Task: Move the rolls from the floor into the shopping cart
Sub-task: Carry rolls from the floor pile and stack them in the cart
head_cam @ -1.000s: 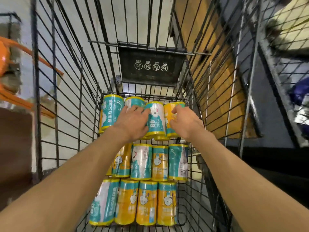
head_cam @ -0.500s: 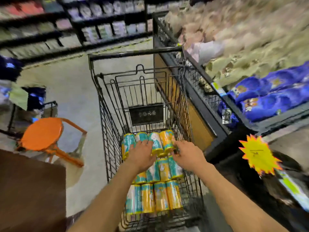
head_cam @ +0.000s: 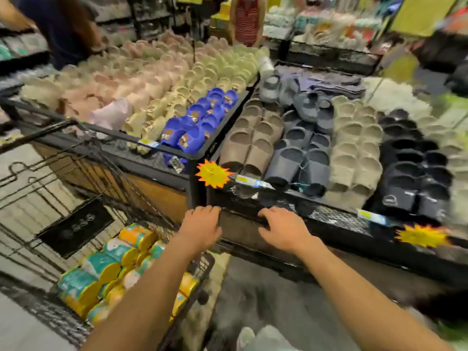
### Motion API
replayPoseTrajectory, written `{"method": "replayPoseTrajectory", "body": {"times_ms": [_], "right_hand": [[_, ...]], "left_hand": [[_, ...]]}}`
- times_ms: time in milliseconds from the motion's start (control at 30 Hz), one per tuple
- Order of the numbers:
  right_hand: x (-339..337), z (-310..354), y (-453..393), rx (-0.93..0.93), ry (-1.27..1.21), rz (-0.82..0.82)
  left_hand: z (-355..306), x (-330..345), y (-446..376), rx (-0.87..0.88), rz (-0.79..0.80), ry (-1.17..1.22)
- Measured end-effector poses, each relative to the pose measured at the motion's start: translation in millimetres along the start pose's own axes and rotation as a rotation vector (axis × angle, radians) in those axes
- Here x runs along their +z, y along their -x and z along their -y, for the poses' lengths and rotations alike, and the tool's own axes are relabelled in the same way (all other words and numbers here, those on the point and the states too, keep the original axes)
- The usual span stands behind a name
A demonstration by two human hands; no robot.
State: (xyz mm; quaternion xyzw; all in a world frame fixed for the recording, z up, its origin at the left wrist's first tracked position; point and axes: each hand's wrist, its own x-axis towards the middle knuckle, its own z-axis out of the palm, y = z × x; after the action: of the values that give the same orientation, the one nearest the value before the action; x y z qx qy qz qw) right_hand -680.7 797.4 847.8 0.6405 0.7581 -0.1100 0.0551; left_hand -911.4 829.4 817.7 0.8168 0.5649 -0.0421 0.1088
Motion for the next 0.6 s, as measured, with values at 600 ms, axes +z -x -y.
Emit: {"method": "replayPoseTrajectory", "body": {"times_ms": [600], "right_hand": [[62,-344,456,1.092,-0.348,-0.294]], "left_hand": [[-583,32,-11,1.058,0.001,-0.178]]}}
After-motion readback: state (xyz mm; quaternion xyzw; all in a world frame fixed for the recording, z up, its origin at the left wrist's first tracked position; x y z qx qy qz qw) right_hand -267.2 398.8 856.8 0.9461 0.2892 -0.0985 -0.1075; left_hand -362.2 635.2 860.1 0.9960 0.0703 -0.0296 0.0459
